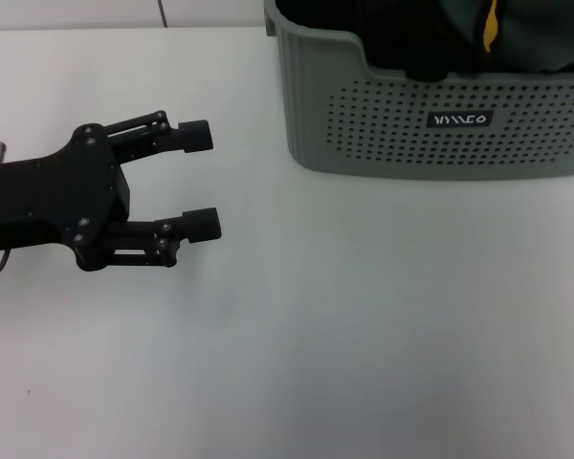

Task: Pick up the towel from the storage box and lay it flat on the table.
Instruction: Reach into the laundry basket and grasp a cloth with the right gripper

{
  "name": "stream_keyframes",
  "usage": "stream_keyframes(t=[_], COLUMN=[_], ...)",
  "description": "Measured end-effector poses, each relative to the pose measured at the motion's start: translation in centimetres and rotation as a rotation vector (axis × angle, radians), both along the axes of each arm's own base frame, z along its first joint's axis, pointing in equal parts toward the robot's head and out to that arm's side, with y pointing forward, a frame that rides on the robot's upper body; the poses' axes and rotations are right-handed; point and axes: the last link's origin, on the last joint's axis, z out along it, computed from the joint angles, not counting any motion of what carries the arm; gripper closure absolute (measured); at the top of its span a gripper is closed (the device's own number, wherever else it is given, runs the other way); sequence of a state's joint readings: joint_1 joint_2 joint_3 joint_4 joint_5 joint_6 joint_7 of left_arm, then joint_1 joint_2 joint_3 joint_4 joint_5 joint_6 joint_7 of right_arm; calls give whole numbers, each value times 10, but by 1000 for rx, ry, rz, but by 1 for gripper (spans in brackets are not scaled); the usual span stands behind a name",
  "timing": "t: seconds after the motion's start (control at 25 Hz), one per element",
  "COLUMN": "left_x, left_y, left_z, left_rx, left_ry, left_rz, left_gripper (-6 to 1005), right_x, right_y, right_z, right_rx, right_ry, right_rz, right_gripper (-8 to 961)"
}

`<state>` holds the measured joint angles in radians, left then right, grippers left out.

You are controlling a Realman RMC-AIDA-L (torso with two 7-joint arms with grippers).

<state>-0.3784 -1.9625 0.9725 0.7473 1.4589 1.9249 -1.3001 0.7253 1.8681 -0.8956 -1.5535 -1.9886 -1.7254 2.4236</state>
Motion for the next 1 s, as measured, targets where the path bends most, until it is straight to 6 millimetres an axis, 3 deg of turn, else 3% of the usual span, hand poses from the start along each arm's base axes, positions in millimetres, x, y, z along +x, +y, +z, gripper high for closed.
stream_keyframes(t=[0.2,0.44,0.8,1.0], left_x=[1,0,-2,-3], left_y=[0,0,1,1], left_z=[-3,-6,-8,-9], left_rx=[4,7,17,19], left_ry=[-5,-13,5,6], left_rz=[-2,1,8,9], left_gripper=[125,125,124,124], right_x=[7,21,18,23], right_y=[10,24,35,39], right_z=[2,-17,-46,-56], right_rx=[20,9,-23,-42], right_ry=[-8,-4,25,38], right_rz=[-55,-127,-119,-143], right_gripper=[191,193,196,287])
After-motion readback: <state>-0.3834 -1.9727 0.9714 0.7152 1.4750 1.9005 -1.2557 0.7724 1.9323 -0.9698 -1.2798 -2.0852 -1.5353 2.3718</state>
